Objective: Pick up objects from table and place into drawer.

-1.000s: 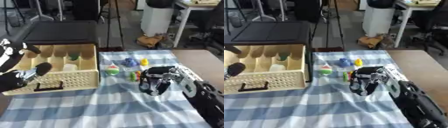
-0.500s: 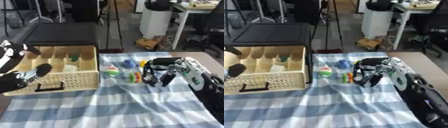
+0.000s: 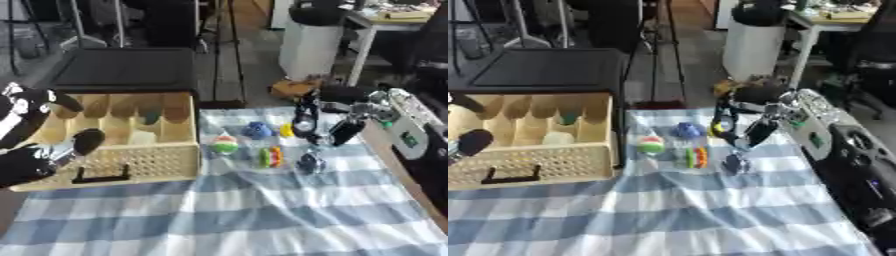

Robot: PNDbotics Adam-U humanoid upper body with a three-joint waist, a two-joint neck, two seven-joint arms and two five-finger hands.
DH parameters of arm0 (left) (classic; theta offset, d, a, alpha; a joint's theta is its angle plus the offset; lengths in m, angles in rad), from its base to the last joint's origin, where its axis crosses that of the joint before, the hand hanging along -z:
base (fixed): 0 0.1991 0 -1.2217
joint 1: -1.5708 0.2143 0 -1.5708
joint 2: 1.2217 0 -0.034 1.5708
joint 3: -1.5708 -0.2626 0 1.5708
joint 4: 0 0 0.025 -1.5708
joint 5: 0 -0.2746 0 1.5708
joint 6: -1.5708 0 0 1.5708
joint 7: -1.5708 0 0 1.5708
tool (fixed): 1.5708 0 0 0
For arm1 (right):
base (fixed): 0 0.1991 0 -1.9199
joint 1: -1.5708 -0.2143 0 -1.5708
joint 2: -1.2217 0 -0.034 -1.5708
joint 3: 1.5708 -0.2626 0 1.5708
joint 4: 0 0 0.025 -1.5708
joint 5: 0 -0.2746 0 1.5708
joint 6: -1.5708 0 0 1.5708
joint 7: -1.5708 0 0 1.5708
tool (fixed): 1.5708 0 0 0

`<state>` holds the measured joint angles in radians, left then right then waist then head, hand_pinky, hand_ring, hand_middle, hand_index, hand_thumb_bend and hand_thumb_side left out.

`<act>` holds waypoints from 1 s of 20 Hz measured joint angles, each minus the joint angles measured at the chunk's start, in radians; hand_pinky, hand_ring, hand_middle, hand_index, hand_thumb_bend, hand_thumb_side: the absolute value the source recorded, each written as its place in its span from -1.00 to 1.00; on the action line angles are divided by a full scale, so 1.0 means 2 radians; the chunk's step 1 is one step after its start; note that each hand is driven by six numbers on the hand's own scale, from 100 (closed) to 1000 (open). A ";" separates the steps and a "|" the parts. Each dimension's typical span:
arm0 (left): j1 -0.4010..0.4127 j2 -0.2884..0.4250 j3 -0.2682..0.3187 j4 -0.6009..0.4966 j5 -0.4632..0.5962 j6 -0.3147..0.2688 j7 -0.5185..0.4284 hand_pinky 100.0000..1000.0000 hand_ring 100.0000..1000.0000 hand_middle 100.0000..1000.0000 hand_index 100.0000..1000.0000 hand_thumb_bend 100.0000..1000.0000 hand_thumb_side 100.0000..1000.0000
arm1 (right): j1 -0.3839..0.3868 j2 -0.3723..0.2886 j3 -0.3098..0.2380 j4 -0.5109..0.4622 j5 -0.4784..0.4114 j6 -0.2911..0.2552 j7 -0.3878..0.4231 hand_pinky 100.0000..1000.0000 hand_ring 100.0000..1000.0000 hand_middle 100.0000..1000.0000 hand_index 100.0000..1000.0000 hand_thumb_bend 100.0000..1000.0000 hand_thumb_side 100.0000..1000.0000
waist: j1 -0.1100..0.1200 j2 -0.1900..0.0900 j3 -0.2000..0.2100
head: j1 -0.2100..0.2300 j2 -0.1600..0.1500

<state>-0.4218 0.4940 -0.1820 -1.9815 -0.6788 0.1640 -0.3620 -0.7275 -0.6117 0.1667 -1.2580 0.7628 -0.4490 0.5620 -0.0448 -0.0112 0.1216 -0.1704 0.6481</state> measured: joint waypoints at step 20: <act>-0.015 -0.010 -0.003 0.000 0.007 -0.010 -0.001 -1.00 -1.00 -1.00 0.32 0.39 1.00 | -0.089 0.057 0.021 -0.023 -0.004 -0.023 -0.004 0.44 0.06 0.08 0.39 -0.78 -1.00 | 0.009 -0.006 0.069 | -0.023 -0.013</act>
<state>-0.4520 0.4732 -0.1885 -1.9816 -0.6638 0.1438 -0.3645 -0.9058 -0.4968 0.2092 -1.3033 0.7555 -0.4959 0.5542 -0.0261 -0.0241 0.2599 -0.2162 0.6218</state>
